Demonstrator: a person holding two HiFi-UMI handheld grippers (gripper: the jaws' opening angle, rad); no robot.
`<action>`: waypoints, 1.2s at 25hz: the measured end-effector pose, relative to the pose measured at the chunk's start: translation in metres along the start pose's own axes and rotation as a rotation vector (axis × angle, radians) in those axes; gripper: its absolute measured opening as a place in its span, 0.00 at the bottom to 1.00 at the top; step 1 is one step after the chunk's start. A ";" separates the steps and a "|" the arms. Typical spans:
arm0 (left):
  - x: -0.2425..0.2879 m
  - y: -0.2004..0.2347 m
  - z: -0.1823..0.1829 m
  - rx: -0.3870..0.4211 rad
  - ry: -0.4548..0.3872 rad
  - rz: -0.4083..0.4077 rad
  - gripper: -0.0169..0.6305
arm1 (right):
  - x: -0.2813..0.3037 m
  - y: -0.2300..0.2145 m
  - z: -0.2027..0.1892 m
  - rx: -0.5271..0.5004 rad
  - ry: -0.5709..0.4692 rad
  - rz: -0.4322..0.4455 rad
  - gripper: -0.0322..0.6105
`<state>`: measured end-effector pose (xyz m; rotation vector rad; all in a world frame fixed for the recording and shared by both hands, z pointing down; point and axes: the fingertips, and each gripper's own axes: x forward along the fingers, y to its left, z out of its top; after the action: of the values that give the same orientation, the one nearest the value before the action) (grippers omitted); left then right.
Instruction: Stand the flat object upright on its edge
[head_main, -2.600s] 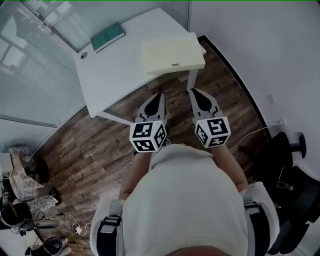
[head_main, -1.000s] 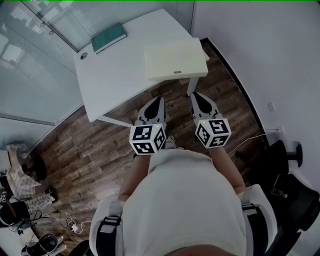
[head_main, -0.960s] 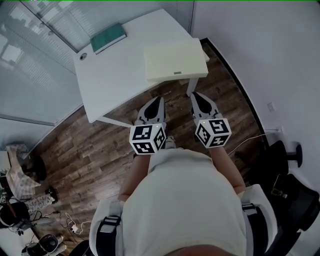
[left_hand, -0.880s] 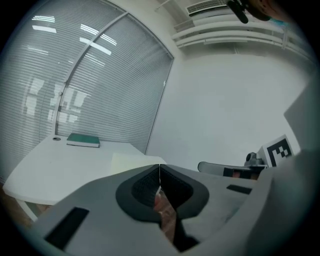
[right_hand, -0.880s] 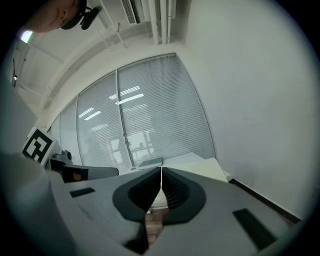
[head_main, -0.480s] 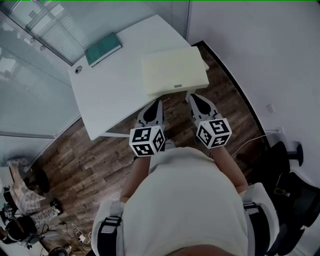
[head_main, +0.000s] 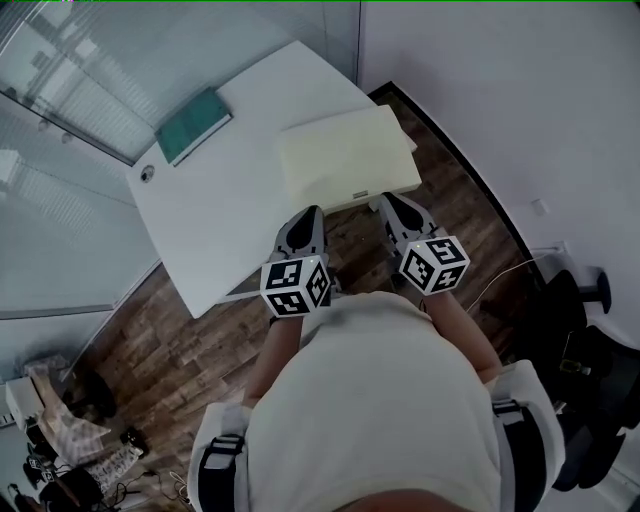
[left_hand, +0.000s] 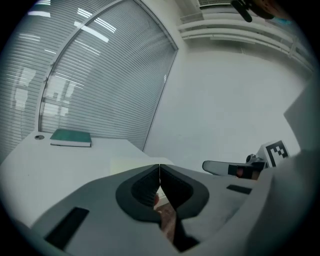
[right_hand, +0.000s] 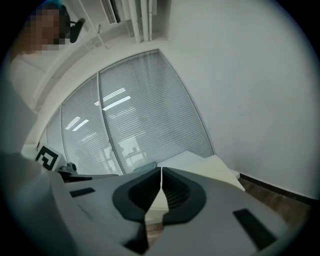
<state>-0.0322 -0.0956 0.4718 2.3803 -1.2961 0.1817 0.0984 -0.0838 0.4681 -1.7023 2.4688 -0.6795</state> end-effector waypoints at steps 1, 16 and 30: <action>0.004 0.003 0.001 0.001 0.005 -0.008 0.06 | 0.003 -0.002 -0.001 0.021 -0.002 -0.001 0.08; 0.059 0.030 0.015 0.052 0.053 -0.116 0.06 | 0.028 -0.055 -0.040 0.446 -0.037 -0.059 0.14; 0.085 0.052 0.024 0.057 0.071 -0.143 0.06 | 0.031 -0.100 -0.087 0.846 -0.147 -0.015 0.49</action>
<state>-0.0303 -0.1964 0.4919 2.4794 -1.0983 0.2616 0.1479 -0.1134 0.5918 -1.3476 1.6688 -1.2938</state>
